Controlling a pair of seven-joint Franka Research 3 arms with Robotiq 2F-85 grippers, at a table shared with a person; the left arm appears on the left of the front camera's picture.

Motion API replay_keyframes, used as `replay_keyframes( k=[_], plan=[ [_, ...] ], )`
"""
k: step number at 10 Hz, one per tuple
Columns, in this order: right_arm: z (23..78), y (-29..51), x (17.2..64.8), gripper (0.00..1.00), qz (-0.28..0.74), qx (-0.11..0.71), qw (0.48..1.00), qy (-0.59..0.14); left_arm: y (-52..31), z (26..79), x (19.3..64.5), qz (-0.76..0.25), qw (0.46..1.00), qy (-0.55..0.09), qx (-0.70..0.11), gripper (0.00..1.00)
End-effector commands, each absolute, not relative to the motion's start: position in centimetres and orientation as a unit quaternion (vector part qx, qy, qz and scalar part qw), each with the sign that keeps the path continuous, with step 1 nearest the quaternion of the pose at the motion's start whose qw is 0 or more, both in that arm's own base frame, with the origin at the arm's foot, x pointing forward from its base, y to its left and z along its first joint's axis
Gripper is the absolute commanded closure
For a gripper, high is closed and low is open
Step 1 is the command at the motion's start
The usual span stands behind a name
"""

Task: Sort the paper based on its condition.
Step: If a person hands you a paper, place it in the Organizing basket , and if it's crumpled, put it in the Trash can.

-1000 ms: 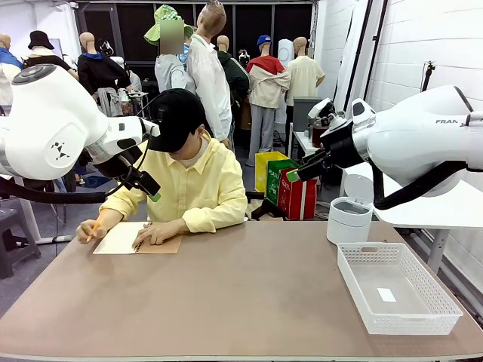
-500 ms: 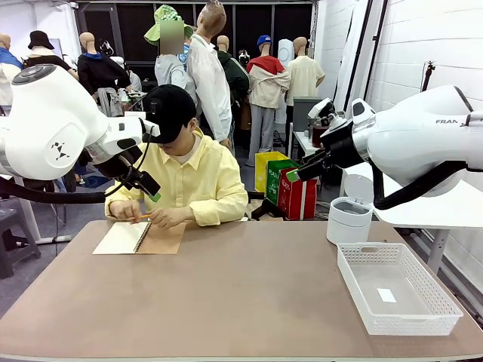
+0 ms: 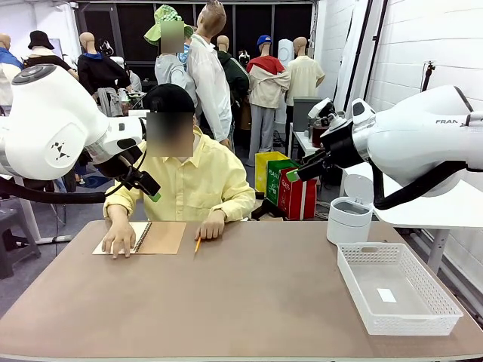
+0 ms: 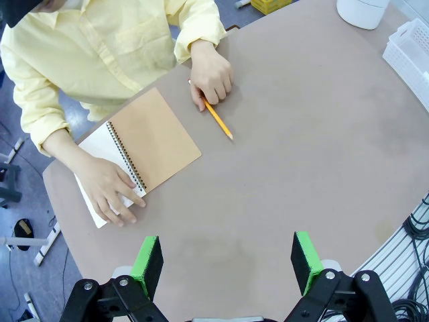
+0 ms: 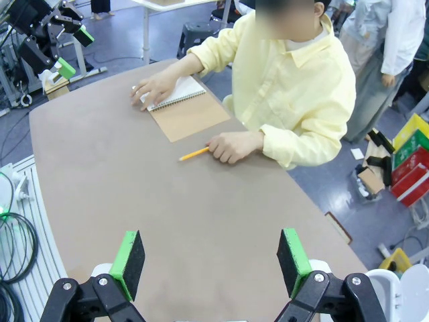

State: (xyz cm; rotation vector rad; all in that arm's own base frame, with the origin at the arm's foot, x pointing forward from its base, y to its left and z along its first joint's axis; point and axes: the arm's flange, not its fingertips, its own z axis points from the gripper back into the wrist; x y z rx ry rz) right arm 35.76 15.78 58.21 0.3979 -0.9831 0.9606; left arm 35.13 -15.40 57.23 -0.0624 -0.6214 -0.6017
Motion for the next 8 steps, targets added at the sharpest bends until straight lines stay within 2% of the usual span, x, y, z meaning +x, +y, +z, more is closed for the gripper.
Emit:
replay_keyframes(
  k=[1,8],
  plan=[
    [58.2,15.88,35.71,0.0,0.442,0.182,0.755,-0.448,-15.35,57.28,35.14,-0.292,0.907,-0.302,-0.029,0.0],
    [58.2,15.88,35.71,0.0,0.442,0.182,0.755,-0.448,-15.35,57.28,35.14,-0.292,0.907,-0.302,-0.029,0.0]
  ],
)
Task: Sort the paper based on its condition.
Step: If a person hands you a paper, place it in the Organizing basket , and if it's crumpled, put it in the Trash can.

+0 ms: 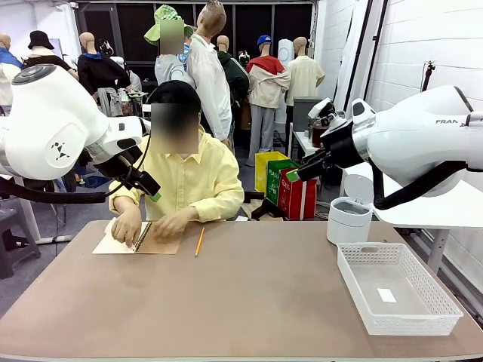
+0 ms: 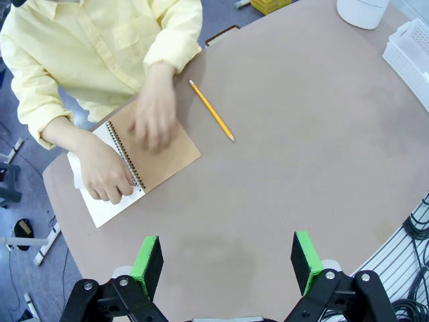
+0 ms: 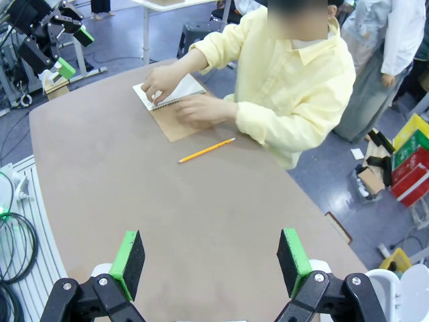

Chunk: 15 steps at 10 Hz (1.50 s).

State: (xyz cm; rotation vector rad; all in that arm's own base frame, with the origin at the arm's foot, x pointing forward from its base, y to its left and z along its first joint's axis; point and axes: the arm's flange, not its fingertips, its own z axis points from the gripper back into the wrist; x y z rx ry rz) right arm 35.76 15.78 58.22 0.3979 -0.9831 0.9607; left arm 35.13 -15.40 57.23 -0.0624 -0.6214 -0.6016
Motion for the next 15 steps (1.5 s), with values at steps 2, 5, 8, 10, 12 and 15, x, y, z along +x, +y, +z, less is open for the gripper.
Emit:
replay_keyframes(
  k=[2,5,8,10,12,15],
  plan=[
    [58.2,15.88,35.71,0.0,0.442,0.182,0.755,-0.448,-15.35,57.28,35.14,-0.292,0.907,-0.302,-0.029,0.0],
    [58.2,15.88,35.71,0.0,0.442,0.182,0.755,-0.448,-15.35,57.28,35.14,-0.292,0.907,-0.302,-0.029,0.0],
    [58.2,15.88,35.71,0.0,0.442,0.182,0.755,-0.448,-15.35,57.28,35.14,-0.292,0.907,-0.302,-0.029,0.0],
    [58.2,15.88,35.71,0.0,0.442,0.182,0.755,-0.448,-15.35,57.28,35.14,-0.292,0.907,-0.302,-0.029,0.0],
    [58.2,15.88,35.71,0.0,0.442,0.182,0.755,-0.448,-15.35,57.28,35.14,-0.292,0.907,-0.302,-0.029,0.0],
    [58.2,15.88,35.71,0.0,0.442,0.182,0.755,-0.448,-15.35,57.28,35.14,-0.292,0.907,-0.302,-0.029,0.0]
  ],
)
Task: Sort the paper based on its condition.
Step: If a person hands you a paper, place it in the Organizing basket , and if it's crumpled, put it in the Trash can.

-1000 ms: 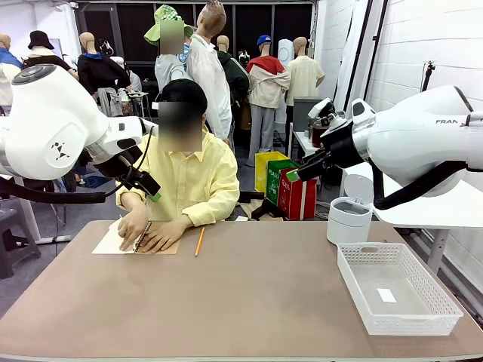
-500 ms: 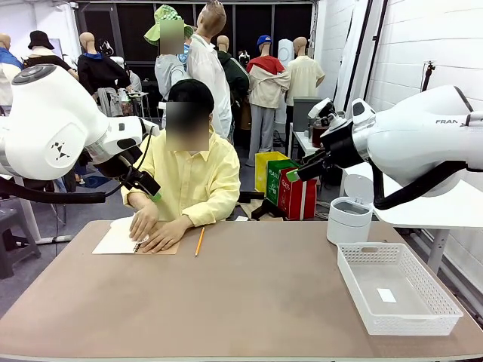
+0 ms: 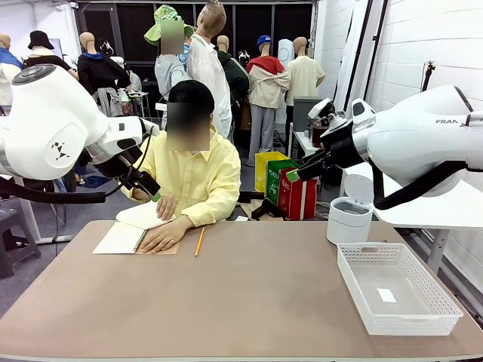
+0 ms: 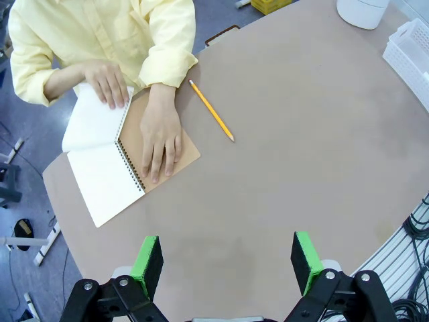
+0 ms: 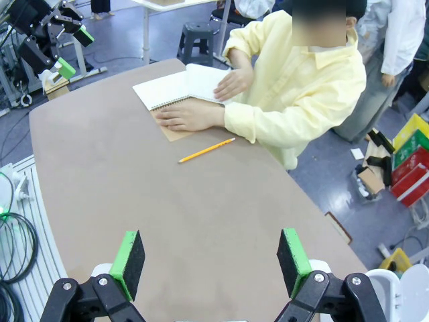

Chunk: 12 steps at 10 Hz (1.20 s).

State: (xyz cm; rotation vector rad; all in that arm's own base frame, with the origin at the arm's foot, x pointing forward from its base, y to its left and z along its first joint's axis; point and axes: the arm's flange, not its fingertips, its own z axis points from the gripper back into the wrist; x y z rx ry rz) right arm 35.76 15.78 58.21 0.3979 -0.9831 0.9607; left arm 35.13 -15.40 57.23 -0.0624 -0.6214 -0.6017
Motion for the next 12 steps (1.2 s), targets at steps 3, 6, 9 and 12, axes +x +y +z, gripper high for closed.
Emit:
replay_keyframes(
  k=[3,6,9,12],
  plan=[
    [58.2,15.88,35.71,0.0,0.442,0.182,0.755,-0.448,-15.35,57.28,35.14,-0.292,0.907,-0.302,-0.029,0.0],
    [58.2,15.88,35.71,0.0,0.442,0.182,0.755,-0.448,-15.35,57.28,35.14,-0.292,0.907,-0.302,-0.029,0.0],
    [58.2,15.88,35.71,0.0,0.442,0.182,0.755,-0.448,-15.35,57.28,35.14,-0.292,0.907,-0.302,-0.029,0.0],
    [58.2,15.88,35.71,0.0,0.442,0.182,0.755,-0.448,-15.35,57.28,35.14,-0.292,0.907,-0.302,-0.029,0.0]
  ],
)
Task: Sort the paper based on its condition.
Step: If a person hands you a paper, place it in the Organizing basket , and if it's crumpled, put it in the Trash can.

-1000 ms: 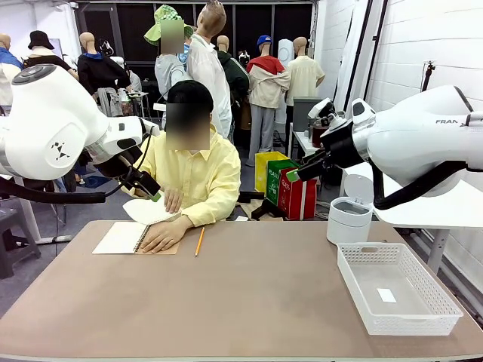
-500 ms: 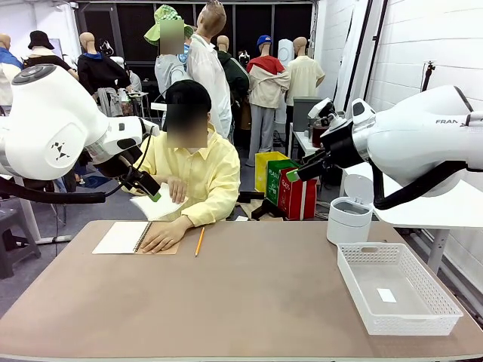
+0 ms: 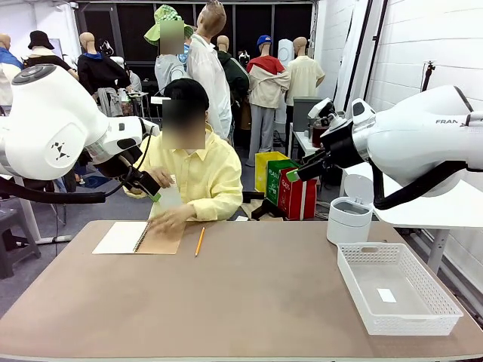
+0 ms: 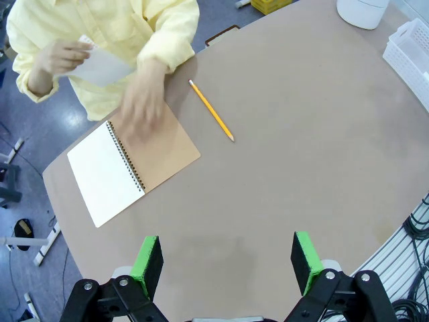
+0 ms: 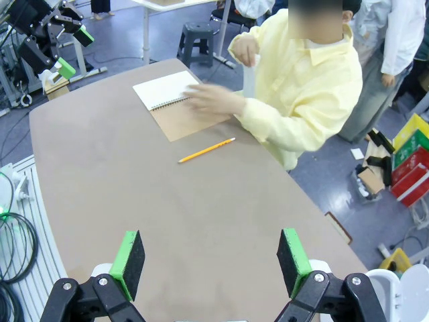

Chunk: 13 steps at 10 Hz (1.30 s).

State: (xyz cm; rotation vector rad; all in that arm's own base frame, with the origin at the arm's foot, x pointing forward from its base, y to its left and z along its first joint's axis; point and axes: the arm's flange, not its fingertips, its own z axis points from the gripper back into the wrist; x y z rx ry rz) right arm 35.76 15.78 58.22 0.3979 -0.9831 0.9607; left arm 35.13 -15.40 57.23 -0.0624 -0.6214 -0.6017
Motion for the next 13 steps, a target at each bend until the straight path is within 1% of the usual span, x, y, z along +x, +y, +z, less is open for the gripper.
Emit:
replay_keyframes(
  k=[1,13],
  plan=[
    [58.2,15.88,35.71,0.0,0.442,0.182,0.755,-0.448,-15.35,57.28,35.14,-0.292,0.907,-0.302,-0.029,0.0],
    [58.2,15.88,35.71,0.0,0.442,0.182,0.755,-0.448,-15.35,57.28,35.14,-0.292,0.907,-0.302,-0.029,0.0]
  ],
)
